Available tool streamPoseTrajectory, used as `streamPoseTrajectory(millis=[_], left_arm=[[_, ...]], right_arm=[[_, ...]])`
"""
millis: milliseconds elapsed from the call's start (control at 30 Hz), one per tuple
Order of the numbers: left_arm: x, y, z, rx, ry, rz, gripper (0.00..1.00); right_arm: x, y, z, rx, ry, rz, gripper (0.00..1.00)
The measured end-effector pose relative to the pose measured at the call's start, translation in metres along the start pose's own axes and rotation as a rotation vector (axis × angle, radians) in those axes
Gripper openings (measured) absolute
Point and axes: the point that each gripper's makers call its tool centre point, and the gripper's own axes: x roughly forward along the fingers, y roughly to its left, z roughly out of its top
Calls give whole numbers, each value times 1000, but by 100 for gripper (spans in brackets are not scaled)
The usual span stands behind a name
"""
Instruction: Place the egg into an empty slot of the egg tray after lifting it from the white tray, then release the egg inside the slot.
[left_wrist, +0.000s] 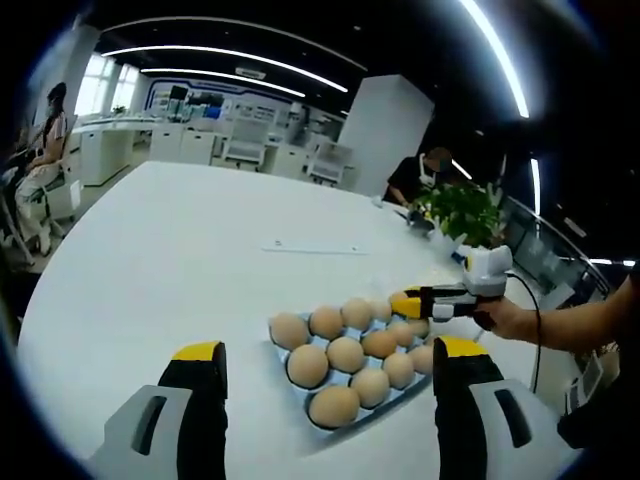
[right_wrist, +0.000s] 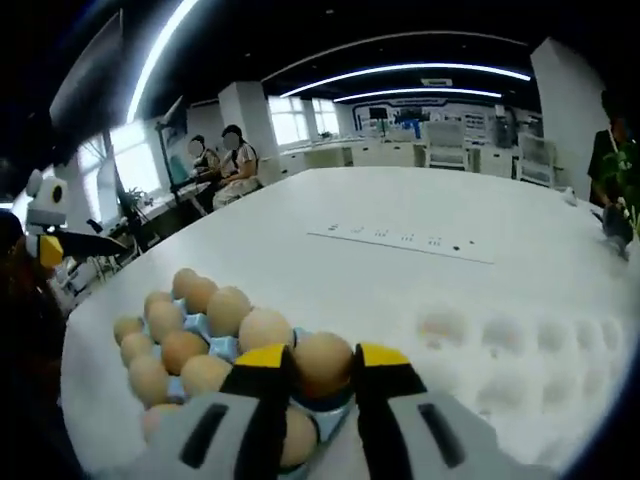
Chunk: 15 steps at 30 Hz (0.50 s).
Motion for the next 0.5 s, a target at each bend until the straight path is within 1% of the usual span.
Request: streamPoseTrajectory(millis=[200,300,333,367,433,500], left_arm=[[-1,-3,1,-2,-7,-6,85],[-3,-3,2,3,-11,-5,85],[-4,-3,2,3,-12,-5,85],[-4,-4,1,3,-13,-4,85],[-7,-5,0,1,-14,0,85],[-10,-8,-2,3,-15,-4,85]], right_arm=[[0,1,0,-44,15,15,26],[0,0,0,-46,11,27,26],[-1,1,0,-50,14,26,26],[-2,-1,-1,-56,17,7,26],[-4,0,1,-94,0,-13,25],[-6,3,0,-96,-14,-12,25]])
